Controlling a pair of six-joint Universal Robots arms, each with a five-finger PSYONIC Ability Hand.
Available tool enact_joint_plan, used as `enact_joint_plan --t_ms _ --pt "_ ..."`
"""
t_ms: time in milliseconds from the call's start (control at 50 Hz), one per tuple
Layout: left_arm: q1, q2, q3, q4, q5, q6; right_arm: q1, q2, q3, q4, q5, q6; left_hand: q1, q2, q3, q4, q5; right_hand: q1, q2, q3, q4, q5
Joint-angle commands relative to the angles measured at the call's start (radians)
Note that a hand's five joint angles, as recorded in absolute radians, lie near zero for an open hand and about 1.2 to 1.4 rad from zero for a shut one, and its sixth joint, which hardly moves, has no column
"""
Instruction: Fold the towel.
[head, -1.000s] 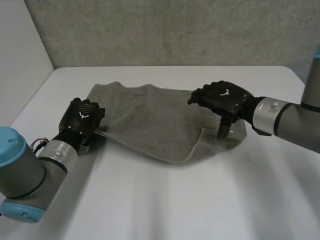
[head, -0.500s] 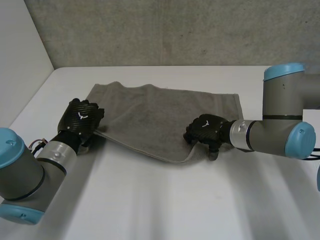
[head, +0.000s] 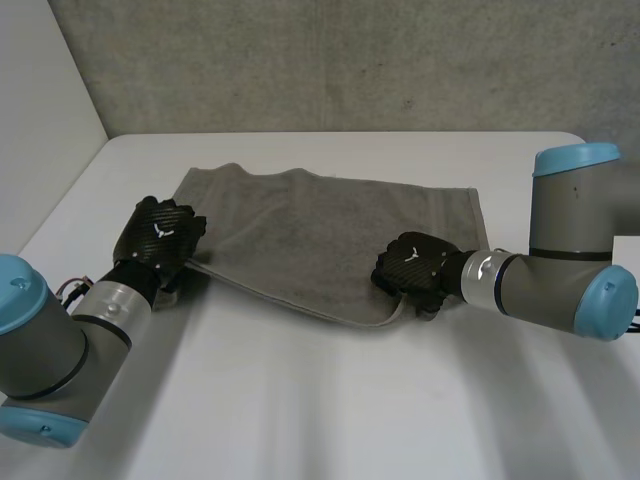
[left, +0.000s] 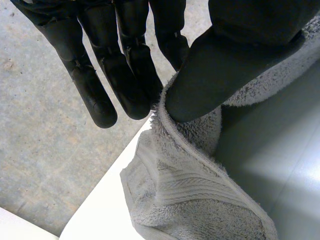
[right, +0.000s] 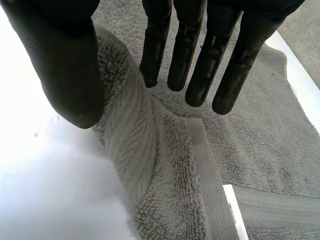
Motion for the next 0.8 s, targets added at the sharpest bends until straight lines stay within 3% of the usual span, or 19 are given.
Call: enact_joint_plan --t_ms 20,120,220,360,580,620,660,680,700,800 --pt "0.001 -0.001 -0.002 0.0 -0.001 0.0 0.0 0.004 0.009 -0.048 0.003 -0.009 0.224 0.179 0.179 0.178 0.184 -0.039 -0.056 -0.05 -0.046 -0.024" --pt "0.001 -0.001 -0.002 0.0 -0.001 0.0 0.0 0.003 0.009 -0.058 0.005 -0.009 0.224 0.179 0.179 0.178 0.184 0.052 0.035 0.041 0.045 0.067" --pt "0.001 -0.001 0.0 0.0 -0.001 0.0 0.0 -0.002 0.009 -0.055 0.006 -0.028 0.224 0.179 0.179 0.178 0.184 0.704 0.688 0.693 0.697 0.72" --pt "0.001 -0.013 0.0 0.002 0.0 0.0 -0.05 -0.084 0.048 -0.054 0.002 0.001 0.224 0.179 0.179 0.178 0.184 0.705 0.689 0.694 0.698 0.721" --pt "0.007 -0.059 0.017 0.018 0.0 0.008 -0.188 -0.322 0.35 -0.23 -0.006 0.285 0.224 0.179 0.179 0.178 0.184 0.705 0.689 0.694 0.698 0.721" --pt "0.01 -0.068 0.021 0.02 0.0 0.009 -0.204 -0.35 0.394 -0.25 -0.006 0.305 0.136 0.091 0.091 0.09 0.096 0.705 0.689 0.694 0.698 0.721" --pt "0.015 -0.088 0.034 0.018 -0.001 0.011 -0.213 -0.373 0.435 -0.267 -0.006 0.32 -0.223 -0.268 -0.268 -0.269 -0.263 0.705 0.689 0.694 0.698 0.721" --pt "0.015 -0.088 0.034 0.018 -0.001 0.011 -0.218 -0.391 0.472 -0.282 -0.006 0.336 -0.225 -0.27 -0.27 -0.271 -0.265 0.705 0.689 0.694 0.698 0.721" --pt "0.015 -0.097 0.038 0.02 0.0 0.012 -0.219 -0.407 0.502 -0.294 -0.006 0.349 -0.364 -0.41 -0.409 -0.411 -0.405 0.705 0.689 0.694 0.698 0.721" --pt "0.015 -0.109 0.046 0.021 -0.001 0.014 -0.229 -0.454 0.567 -0.31 -0.012 0.394 -0.412 -0.458 -0.458 -0.459 -0.453 0.705 0.689 0.694 0.698 0.721"
